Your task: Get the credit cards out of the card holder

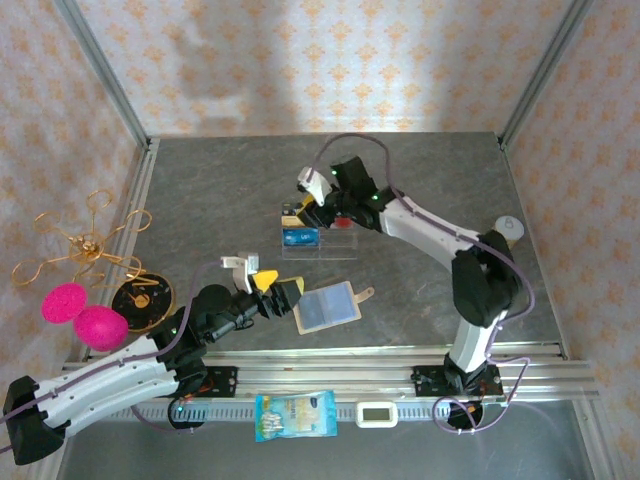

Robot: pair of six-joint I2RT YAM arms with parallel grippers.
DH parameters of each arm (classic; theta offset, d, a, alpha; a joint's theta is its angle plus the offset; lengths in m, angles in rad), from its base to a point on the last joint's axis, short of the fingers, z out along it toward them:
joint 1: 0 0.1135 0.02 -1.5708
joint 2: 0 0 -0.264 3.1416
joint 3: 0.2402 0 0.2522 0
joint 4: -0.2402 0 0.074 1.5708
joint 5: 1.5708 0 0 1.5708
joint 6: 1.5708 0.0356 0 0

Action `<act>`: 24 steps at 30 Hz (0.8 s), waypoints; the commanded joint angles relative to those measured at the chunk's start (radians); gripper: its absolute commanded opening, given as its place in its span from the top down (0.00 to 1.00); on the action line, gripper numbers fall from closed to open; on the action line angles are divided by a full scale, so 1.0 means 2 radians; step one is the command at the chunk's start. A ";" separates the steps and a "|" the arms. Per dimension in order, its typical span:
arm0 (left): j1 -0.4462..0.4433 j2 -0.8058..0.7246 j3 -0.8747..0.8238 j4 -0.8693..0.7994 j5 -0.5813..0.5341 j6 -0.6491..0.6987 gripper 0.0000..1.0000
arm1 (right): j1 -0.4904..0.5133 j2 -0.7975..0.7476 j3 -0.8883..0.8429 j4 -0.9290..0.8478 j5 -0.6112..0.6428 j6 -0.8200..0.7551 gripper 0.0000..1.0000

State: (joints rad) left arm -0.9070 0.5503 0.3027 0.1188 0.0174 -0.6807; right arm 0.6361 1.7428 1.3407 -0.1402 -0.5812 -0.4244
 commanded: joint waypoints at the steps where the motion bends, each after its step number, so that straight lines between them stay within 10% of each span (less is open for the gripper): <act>1: 0.003 0.007 -0.015 0.038 -0.004 -0.015 0.01 | 0.004 -0.048 -0.083 0.152 0.055 0.190 0.66; 14: 0.005 0.026 -0.079 0.150 0.020 -0.054 0.01 | 0.124 -0.268 -0.386 0.144 0.213 0.391 0.64; 24: 0.005 0.025 -0.035 0.017 -0.114 -0.070 0.14 | 0.240 -0.152 -0.349 0.136 0.290 0.399 0.62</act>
State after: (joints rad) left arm -0.9028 0.6003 0.1825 0.2394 -0.1017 -0.7895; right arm 1.0943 1.4006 0.5972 0.1287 -0.0940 0.3588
